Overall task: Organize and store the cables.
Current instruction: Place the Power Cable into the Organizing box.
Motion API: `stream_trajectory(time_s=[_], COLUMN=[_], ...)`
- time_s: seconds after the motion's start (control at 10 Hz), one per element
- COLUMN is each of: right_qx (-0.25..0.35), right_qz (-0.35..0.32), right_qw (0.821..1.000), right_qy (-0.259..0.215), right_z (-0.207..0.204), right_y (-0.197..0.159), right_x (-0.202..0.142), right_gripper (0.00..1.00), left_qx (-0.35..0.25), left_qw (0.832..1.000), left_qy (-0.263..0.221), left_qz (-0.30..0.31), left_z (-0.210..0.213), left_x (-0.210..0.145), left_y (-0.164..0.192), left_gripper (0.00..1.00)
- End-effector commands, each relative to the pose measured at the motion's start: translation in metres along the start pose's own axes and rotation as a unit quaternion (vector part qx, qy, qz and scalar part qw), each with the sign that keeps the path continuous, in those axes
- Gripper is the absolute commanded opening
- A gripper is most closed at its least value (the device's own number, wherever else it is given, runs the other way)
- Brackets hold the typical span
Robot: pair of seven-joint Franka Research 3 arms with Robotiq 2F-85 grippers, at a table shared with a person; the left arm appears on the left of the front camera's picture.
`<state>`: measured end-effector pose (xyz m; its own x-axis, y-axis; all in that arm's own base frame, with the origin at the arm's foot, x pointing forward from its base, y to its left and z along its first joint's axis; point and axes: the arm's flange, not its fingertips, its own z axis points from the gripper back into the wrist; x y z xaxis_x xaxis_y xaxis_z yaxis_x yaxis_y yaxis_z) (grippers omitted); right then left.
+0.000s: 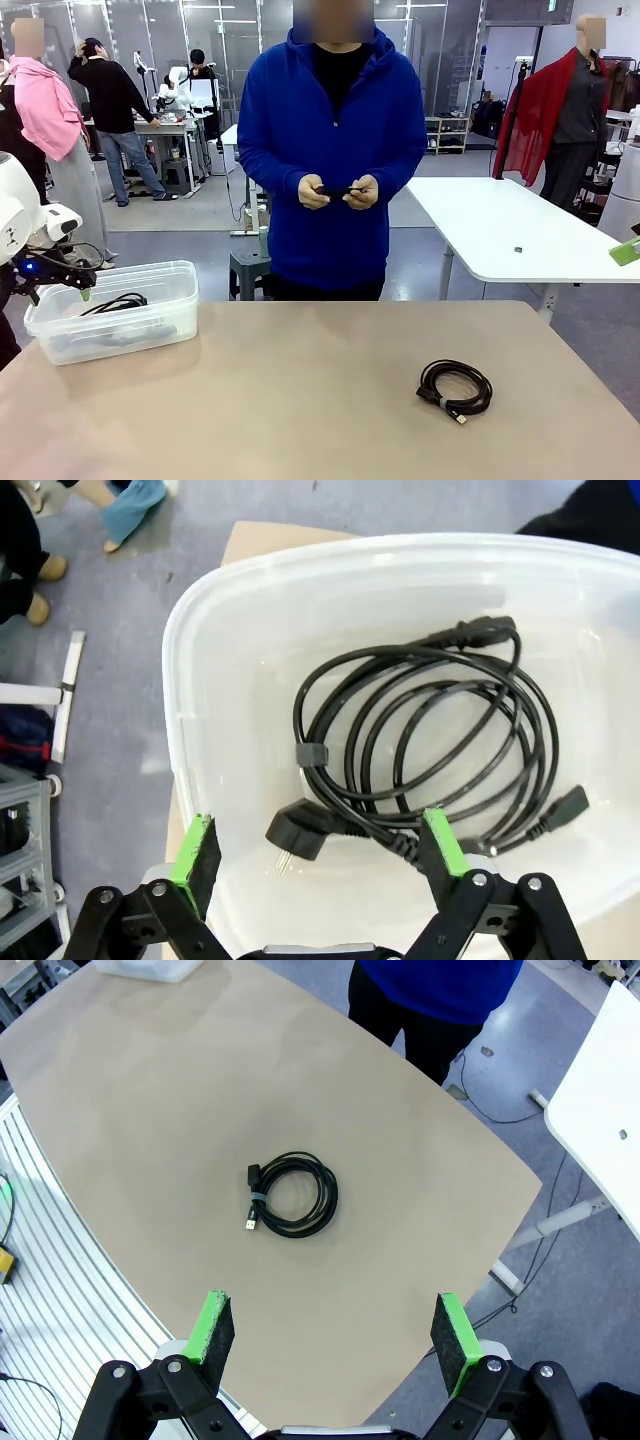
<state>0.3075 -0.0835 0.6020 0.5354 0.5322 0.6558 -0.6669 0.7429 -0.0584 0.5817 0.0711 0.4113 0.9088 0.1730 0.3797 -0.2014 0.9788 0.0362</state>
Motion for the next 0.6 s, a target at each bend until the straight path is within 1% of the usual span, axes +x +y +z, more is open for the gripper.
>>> stream_trajectory(time_s=[0.0,0.1,0.2,0.3,0.5], right_qx=[0.003,0.003,0.003,0.003,0.003], right_qz=[0.002,0.002,0.002,0.002,0.002], right_qw=[1.0,1.0,1.0,1.0,1.0], right_qy=[-0.002,-0.002,-0.002,-0.002,-0.002], right_z=[0.0,0.0,0.0,0.0,0.0], right_y=[-0.001,-0.001,-0.001,-0.001,-0.001], right_x=[-0.001,-0.001,-0.001,-0.001,-0.001], right_gripper=[1.0,1.0,1.0,1.0,1.0], left_qx=[-0.036,-0.034,-0.045,-0.019,-0.019], left_qw=[0.999,0.998,0.998,0.999,0.999], left_qy=[0.008,0.011,0.012,-0.002,-0.002], left_qz=[-0.036,-0.048,-0.053,-0.03,-0.03], left_z=[0.016,0.021,0.022,0.015,0.015], left_x=[-0.008,-0.009,-0.01,-0.004,-0.004], left_y=[0.013,0.016,0.016,0.004,0.004], left_gripper=[1.0,1.0,1.0,1.0,1.0])
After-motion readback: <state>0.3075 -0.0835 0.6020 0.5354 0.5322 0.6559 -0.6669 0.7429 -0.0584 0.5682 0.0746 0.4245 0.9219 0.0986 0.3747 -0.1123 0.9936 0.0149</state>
